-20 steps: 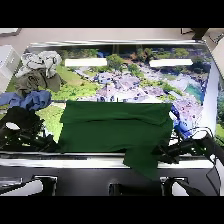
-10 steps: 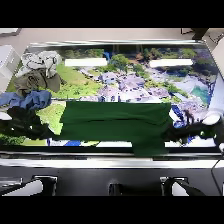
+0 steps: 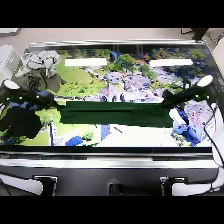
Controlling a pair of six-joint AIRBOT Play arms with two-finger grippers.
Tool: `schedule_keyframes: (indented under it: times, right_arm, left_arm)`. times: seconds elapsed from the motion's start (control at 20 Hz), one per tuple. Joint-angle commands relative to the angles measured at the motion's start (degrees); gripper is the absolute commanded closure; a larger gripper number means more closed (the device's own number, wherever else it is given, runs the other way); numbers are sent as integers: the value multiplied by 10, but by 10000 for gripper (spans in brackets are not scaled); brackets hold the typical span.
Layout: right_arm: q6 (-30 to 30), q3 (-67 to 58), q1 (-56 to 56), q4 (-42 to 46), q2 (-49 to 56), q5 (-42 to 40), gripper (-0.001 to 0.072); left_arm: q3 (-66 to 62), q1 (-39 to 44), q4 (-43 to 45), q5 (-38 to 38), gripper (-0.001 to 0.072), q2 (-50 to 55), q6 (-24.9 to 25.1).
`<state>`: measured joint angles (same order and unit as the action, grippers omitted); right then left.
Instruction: Fold the clothes and pants, and hang the long-sleeved shirts on hangers.
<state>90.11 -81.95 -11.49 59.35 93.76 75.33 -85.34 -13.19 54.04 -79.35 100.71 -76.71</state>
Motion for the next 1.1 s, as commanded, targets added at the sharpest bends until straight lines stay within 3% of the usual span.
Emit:
schedule_keyframes:
  times: [0.0, 0.15, 0.2, 0.25, 0.3, 0.35, 0.4, 0.45, 0.55, 0.65, 0.75, 0.9, 1.05]
  right_arm:
    - [12, -43, 4, -44, 72, -39, 633]
    - [15, -43, 4, -86, 106, -40, 607]
    - [24, -43, 3, -90, 110, -40, 604]
    - [25, -44, 2, -93, 108, -39, 544]
    - [23, -50, -7, -96, 103, -28, 368]
    - [-1, -57, -21, -95, 94, -7, 186]
    - [-23, -62, -44, -83, 80, 21, 70]
    - [-24, -62, -71, -59, 68, 45, 21]
    - [-15, -60, -132, 3, 61, 119, -3]
    - [-12, -28, -169, 29, 62, 140, -6]
    - [-24, 21, -171, 20, 62, 102, -8]
    - [-78, 89, -149, -61, 63, 15, -8]
    - [-103, 98, -120, -123, 81, -5, -8]
  left_arm:
    - [-88, 21, -19, -7, 686, 101, -27]
    - [-90, 27, -39, -6, 664, 147, -38]
    - [-90, 25, -58, -7, 571, 153, -39]
    - [-91, 21, -79, -8, 351, 153, -39]
    - [-95, 13, -95, -15, 125, 151, -39]
    - [-110, 0, -101, -36, 34, 148, -38]
    - [-130, -16, -101, -61, 34, 146, -39]
    - [-154, -34, -101, -89, 34, 144, -40]
    - [-195, -67, -102, -129, -1, 138, -62]
    - [-210, -88, -102, -143, -1, 120, -74]
    - [-210, -93, -102, -143, 0, 96, -74]
    - [-210, -81, -128, -153, 1, 60, -80]
    - [-210, -54, -132, -153, 1, 23, -77]
